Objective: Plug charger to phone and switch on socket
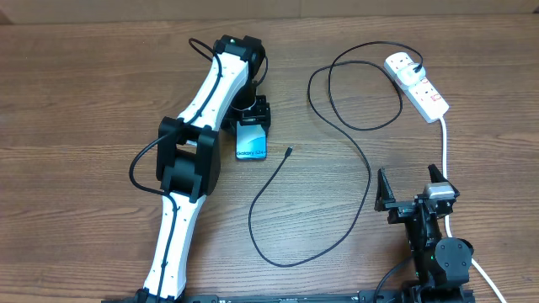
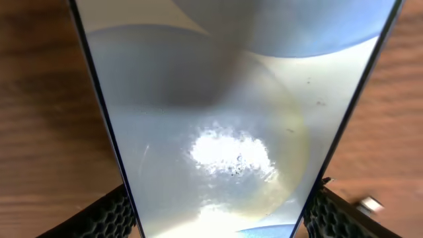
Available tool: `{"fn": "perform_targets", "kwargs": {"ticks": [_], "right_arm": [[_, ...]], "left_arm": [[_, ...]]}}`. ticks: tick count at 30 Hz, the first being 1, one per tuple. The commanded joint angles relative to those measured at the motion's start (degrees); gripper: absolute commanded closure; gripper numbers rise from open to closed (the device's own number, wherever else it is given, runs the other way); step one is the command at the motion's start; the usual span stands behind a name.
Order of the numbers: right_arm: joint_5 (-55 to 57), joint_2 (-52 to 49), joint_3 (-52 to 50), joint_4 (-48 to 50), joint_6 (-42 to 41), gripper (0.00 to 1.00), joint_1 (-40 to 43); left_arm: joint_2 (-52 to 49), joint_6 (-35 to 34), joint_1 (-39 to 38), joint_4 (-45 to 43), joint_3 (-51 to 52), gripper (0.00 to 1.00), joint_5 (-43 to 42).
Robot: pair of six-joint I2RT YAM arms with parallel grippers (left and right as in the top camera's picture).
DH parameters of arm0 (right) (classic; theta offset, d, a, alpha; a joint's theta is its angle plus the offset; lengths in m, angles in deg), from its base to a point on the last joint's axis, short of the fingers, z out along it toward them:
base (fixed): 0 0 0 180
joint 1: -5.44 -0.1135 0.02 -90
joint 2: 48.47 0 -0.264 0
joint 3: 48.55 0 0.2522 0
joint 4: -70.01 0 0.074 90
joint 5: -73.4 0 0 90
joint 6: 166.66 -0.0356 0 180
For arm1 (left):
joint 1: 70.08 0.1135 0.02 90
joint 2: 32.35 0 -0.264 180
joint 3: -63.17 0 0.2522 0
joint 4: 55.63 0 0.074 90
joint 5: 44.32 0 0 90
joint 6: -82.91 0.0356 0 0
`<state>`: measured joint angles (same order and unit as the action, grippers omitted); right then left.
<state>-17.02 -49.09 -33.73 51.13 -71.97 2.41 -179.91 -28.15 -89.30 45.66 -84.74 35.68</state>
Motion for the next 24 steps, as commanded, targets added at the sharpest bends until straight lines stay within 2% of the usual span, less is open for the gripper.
{"fn": "perform_targets", "kwargs": {"ticks": [1, 5, 8, 14, 24], "right_arm": [[0.4, 0.5, -0.6, 0.3, -0.2, 0.00, 0.2], [0.4, 0.5, -0.6, 0.3, -0.2, 0.00, 0.2], [0.3, 0.5, -0.6, 0.3, -0.2, 0.00, 0.2], [0.3, 0.5, -0.6, 0.3, -0.2, 0.00, 0.2], [0.4, 0.5, -0.6, 0.3, -0.2, 0.00, 0.2]], "left_arm": [[-0.3, -0.8, 1.5, 1.2, -2.5, 0.29, -6.2], [-0.3, -0.5, 3.4, 2.5, -2.5, 0.29, -13.8], [-0.3, 0.8, 4.9, 2.8, -2.5, 0.33, -20.2], [-0.3, 2.6, 7.8, 3.6, -2.5, 0.32, -30.3], [-0.3, 5.9, 12.3, 4.8, -2.5, 0.33, -54.9]]}}
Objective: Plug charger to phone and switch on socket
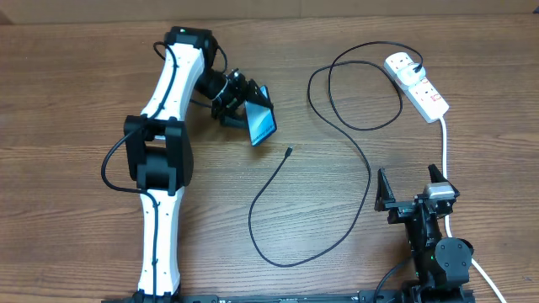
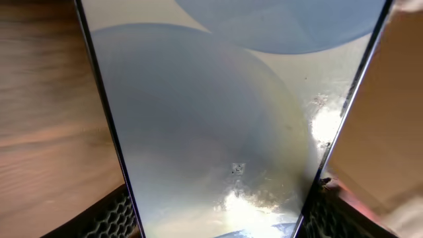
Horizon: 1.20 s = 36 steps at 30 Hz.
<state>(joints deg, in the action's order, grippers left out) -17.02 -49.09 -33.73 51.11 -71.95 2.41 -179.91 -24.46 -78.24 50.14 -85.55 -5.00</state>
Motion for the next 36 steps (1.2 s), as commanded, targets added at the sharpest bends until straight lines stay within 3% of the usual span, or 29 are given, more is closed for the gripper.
{"fn": "perform_targets", "kwargs": {"ticks": [1, 11, 26, 29, 30, 33, 36], "right_arm": [[0.4, 0.5, -0.6, 0.3, -0.2, 0.00, 0.2], [0.4, 0.5, -0.6, 0.3, -0.2, 0.00, 0.2], [0.2, 0.5, -0.6, 0.5, -0.2, 0.00, 0.2], [-7.9, 0.5, -0.6, 1.4, -0.4, 0.00, 0.0], [-15.3, 0.5, -0.6, 2.4, -1.1, 0.00, 0.0], [-33.9, 0.5, -0.6, 4.6, -7.0, 0.00, 0.0], [-38.2, 0.5, -0.6, 12.3, -18.0, 0.00, 0.0]], "left_arm": [[-0.3, 2.2, 1.7, 0.3, -1.7, 0.33, -16.9], [-0.3, 2.2, 3.5, 0.6, -1.7, 0.32, -36.3], [-0.3, 2.0, 3.6, 2.7, -1.7, 0.32, -40.0], [-0.3, 2.0, 3.7, 2.7, -1.7, 0.33, -40.0], [-0.3, 2.0, 3.7, 2.7, -1.7, 0.33, -40.0], [-0.3, 2.0, 3.7, 2.7, -1.7, 0.33, -40.0], [-0.3, 2.2, 3.7, 2.7, -1.7, 0.33, -40.0]]}}
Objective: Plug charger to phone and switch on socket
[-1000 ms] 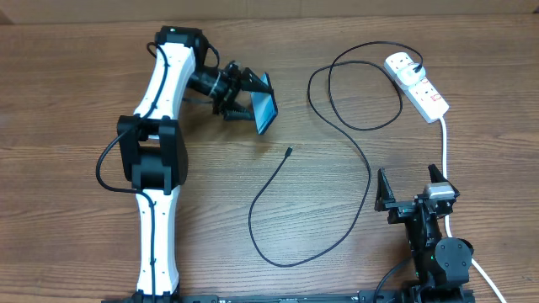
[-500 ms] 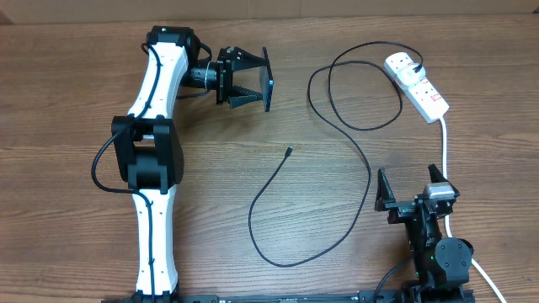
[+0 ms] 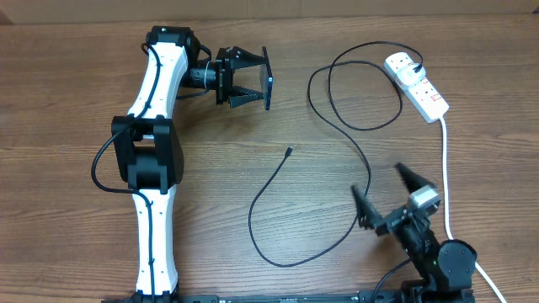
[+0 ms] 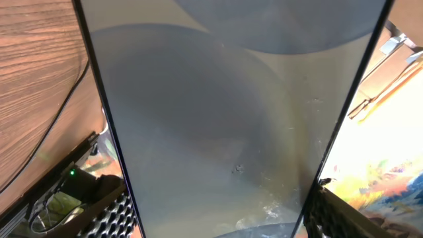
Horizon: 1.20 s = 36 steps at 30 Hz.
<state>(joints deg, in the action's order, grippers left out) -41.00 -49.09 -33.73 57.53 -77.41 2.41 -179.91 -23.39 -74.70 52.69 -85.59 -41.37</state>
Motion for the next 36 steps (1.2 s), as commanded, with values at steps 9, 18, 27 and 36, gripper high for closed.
{"fn": "perform_targets", "kwargs": {"ticks": [9, 18, 27, 36], "right_arm": [[-2.6, -1.9, 13.6, 16.6, -22.8, 0.00, 0.2], [4.7, -34.1, 61.0, -38.2, -4.9, 0.00, 0.2], [-14.1, -62.4, 82.1, -64.7, -5.6, 0.00, 0.1], [19.2, -71.9, 82.2, -62.5, -14.5, 0.00, -15.6]], "left_arm": [[-0.3, 1.5, 0.1, 1.9, -1.7, 0.33, -3.6], [-0.3, 1.5, 0.1, 2.3, -1.7, 0.34, -3.6], [-0.3, 0.4, 0.1, 2.3, -1.7, 0.35, -3.6], [-0.3, 0.5, -0.2, 2.3, -1.7, 0.34, -3.5]]}}
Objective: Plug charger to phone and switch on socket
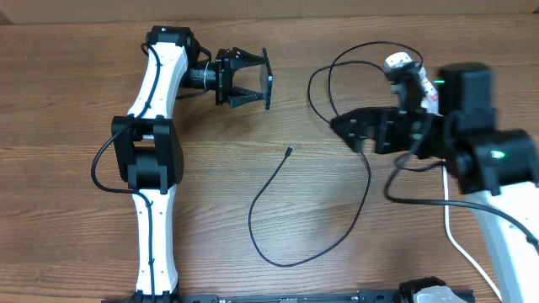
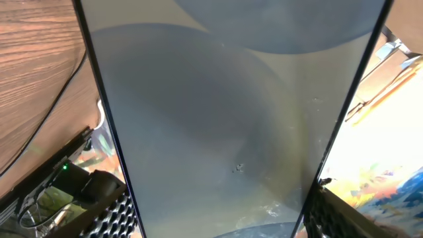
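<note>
My left gripper (image 1: 257, 78) is shut on the phone (image 1: 269, 80) and holds it on edge above the back of the table. In the left wrist view the phone's screen (image 2: 225, 112) fills the frame between the meshed finger pads (image 2: 112, 211). The black charger cable (image 1: 368, 181) loops across the table, and its free plug tip (image 1: 289, 152) lies bare on the wood. The white power strip (image 1: 402, 62) at the back right is partly hidden by my right arm. My right gripper (image 1: 345, 128) hovers over the cable's upper loop; its jaws merge into one dark shape.
The left arm (image 1: 156, 126) stretches along the left side of the wooden table (image 1: 67, 210). The right arm's bulk (image 1: 488, 151) covers the right side. A white mains lead (image 1: 459, 244) runs from the strip toward the front edge.
My right arm was low at the front right edge. It now stands raised, with its gripper over the cable loop left of the power strip. The left gripper and phone have not moved.
At first my left gripper was on the phone lying flat mid-table. Then the phone was lifted and tilted farther back. Then it was held on edge at the back while the right gripper stood open and turned at the front. Now the right gripper is over the cable.
</note>
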Available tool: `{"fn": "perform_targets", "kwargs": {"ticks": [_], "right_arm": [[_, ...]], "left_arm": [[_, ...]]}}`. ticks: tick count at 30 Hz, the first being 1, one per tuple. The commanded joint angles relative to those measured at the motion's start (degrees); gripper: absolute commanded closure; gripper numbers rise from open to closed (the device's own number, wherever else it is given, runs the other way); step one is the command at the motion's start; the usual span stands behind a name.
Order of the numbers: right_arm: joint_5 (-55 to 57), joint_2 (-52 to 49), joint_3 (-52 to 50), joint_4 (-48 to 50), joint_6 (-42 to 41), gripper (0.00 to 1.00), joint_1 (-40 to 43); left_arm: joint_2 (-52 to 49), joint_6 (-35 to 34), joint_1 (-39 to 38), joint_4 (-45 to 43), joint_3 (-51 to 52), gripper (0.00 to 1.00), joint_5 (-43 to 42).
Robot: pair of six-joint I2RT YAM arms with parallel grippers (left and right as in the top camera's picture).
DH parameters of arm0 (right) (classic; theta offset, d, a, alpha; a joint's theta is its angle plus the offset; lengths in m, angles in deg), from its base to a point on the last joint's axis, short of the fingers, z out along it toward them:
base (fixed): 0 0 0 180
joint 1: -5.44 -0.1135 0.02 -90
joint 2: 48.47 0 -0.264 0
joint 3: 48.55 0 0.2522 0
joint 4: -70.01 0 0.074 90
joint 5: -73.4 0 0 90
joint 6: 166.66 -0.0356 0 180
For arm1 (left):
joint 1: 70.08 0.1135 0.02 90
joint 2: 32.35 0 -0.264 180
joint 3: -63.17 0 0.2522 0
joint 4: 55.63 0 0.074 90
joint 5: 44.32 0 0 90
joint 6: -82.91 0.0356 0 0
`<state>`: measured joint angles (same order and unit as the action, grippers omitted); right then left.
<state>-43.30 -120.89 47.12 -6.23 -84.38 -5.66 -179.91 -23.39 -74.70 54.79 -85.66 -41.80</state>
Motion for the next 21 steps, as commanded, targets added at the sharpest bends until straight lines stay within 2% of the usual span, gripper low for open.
{"fn": "perform_targets", "kwargs": {"ticks": [1, 3, 8, 11, 14, 19, 21], "right_arm": [[27.5, -0.6, 1.4, 1.9, -11.1, 0.00, -10.2], [34.7, -1.8, 1.4, 4.0, -14.9, 0.00, -15.3], [42.3, -6.4, 1.4, 13.9, -17.9, 0.00, -25.6], [50.4, -9.9, 1.4, 17.2, -21.4, 0.00, -29.0], [53.9, -13.6, 1.4, 20.4, -22.8, 0.01, -30.5], [56.2, -17.9, 1.4, 23.4, -27.1, 0.12, -30.5], [56.7, -18.3, 1.4, 23.9, -27.7, 0.23, -30.5]], "left_arm": [[-0.3, 0.5, -0.4, 0.2, -1.6, 0.34, -3.1], [-0.3, 0.5, -1.1, 0.2, -1.6, 0.34, -3.1], [-0.3, 0.4, -3.4, 0.2, -1.6, 0.35, -3.1], [-0.3, -0.4, -4.4, 0.2, -1.6, 0.35, -3.1], [-0.3, -1.2, -5.1, 0.2, -1.6, 0.36, -3.1], [-0.3, -3.6, -5.6, 0.2, -1.6, 0.35, -3.1], [-0.3, -3.7, -5.5, 0.2, -1.6, 0.35, -3.1]]}}
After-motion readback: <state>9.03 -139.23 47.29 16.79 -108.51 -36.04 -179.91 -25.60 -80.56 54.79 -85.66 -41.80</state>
